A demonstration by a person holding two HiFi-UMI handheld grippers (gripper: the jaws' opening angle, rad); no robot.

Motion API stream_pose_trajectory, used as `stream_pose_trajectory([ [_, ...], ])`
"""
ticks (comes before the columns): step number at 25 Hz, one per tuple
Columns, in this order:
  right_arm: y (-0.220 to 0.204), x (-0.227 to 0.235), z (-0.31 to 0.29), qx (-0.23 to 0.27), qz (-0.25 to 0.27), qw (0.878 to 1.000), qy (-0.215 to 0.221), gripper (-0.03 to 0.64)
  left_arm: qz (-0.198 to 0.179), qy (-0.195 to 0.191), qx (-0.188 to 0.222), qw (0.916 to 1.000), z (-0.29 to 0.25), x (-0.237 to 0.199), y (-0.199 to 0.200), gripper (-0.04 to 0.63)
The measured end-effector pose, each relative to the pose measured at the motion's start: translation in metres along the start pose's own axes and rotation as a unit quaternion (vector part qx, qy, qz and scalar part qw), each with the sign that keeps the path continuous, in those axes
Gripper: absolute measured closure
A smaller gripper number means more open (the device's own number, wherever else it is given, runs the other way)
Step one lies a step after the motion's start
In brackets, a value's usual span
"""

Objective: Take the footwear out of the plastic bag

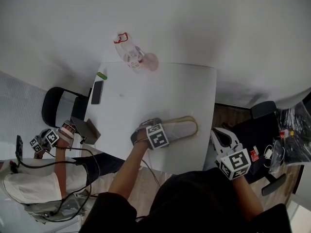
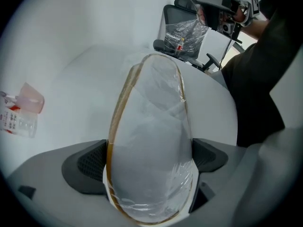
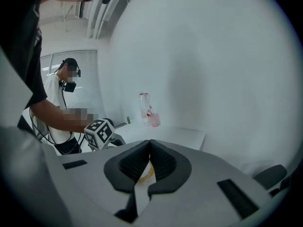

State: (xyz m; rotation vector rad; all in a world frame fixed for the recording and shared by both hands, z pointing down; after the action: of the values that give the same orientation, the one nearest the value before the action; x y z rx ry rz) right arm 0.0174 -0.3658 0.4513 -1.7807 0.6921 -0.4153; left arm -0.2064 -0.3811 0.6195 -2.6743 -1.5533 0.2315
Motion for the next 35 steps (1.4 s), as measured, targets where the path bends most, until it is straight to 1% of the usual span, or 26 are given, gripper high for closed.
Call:
stream_pose_trajectory([
  [2,-0.002,0.001,-0.002,-0.004,-0.005,1.0,0.002,0.598,-0.003,0.007,0.0,1.0,0.001,-0.001,0.001,0.054],
  [4,-0.004,0.004,-0.005,-0.006,-0.007,1.0,0.003,0.599,-0.011,0.02,0.01,0.9997,0.003,-0.001,0.002,0.054],
  [6,-0.005,0.008,-0.009,-0.005,-0.007,1.0,0.002,0.6,-0.015,0.032,0.029,0.999,0.007,-0.002,0.001,0.055],
  [8,-0.005,0.013,-0.012,-0.003,-0.007,1.0,0.007,0.598,-0.011,0.043,0.054,0.9975,0.012,-0.005,0.0,0.058],
  [11,-0.002,0.016,-0.017,-0.006,-0.001,0.999,0.036,0.598,-0.006,0.06,0.094,0.9937,0.022,-0.008,-0.001,0.068],
  [14,0.002,0.015,-0.021,-0.012,0.023,0.997,0.076,0.598,-0.011,0.073,0.134,0.9882,0.033,-0.009,0.001,0.078],
  [17,0.006,0.022,-0.024,-0.01,0.033,0.995,0.092,0.597,-0.015,0.081,0.169,0.9822,0.044,-0.009,0.008,0.097],
  [19,0.008,0.03,-0.026,-0.007,0.025,0.995,0.092,0.597,-0.015,0.086,0.177,0.9804,0.049,-0.009,0.008,0.114],
  [22,0.008,0.04,-0.022,-0.001,0.021,0.996,0.088,0.597,-0.009,0.082,0.171,0.9819,0.048,-0.005,0.006,0.115],
  [27,0.0,0.039,-0.018,-0.011,0.04,0.995,0.091,0.597,-0.011,0.089,0.184,0.9788,0.05,-0.001,0.006,0.129],
  [30,-0.004,0.038,-0.018,-0.019,0.041,0.994,0.102,0.597,-0.023,0.094,0.207,0.9735,0.06,-0.002,0.008,0.14],
  [33,-0.008,0.036,-0.021,-0.024,0.031,0.991,0.124,0.597,-0.039,0.094,0.243,0.9647,0.071,-0.002,0.013,0.147],
  [35,-0.006,0.034,-0.024,-0.022,0.034,0.989,0.139,0.597,-0.057,0.096,0.262,0.9586,0.078,-0.001,0.015,0.15],
])
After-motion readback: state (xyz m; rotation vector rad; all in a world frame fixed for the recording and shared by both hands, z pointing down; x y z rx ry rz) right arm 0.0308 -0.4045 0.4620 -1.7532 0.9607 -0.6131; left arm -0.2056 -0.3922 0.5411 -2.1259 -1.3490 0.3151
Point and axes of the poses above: the fingertips, and each gripper's own axes: z backward along the fingers, x to its right, y out of its top, the point moved 3 cm from there along z, backward along the fingers, and after that the axes turned 14 degrees about z, right-handed, at the moved point
